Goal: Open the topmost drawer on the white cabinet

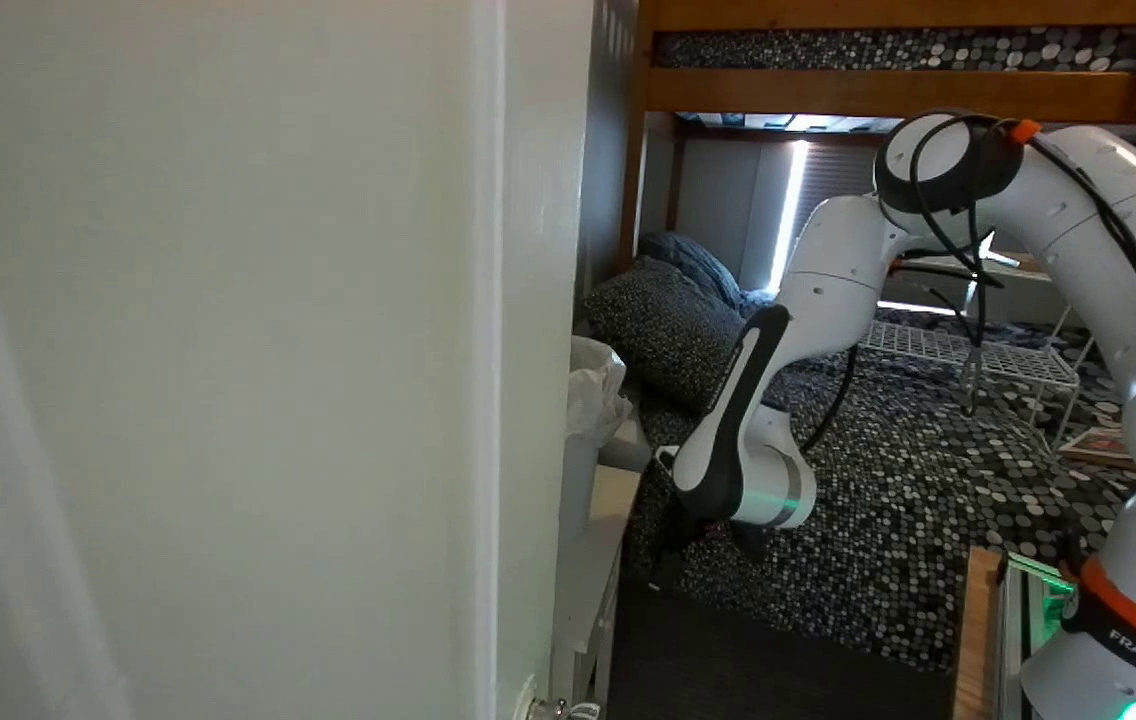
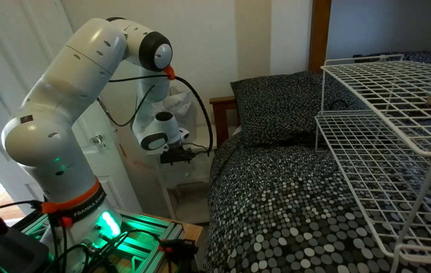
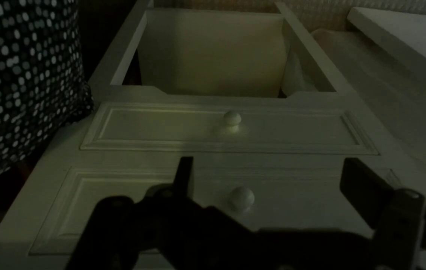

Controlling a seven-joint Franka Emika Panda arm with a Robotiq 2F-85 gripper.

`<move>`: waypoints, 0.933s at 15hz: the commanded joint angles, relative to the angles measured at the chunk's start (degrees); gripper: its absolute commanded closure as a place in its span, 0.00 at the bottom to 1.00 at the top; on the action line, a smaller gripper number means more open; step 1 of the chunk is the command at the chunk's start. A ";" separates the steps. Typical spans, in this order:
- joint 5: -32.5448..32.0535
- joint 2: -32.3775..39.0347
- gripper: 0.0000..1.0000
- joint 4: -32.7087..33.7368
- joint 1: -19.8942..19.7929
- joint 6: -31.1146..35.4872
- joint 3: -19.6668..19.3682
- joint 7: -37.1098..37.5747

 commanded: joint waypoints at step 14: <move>-32.11 10.36 0.06 6.07 -2.24 8.09 -4.47 18.12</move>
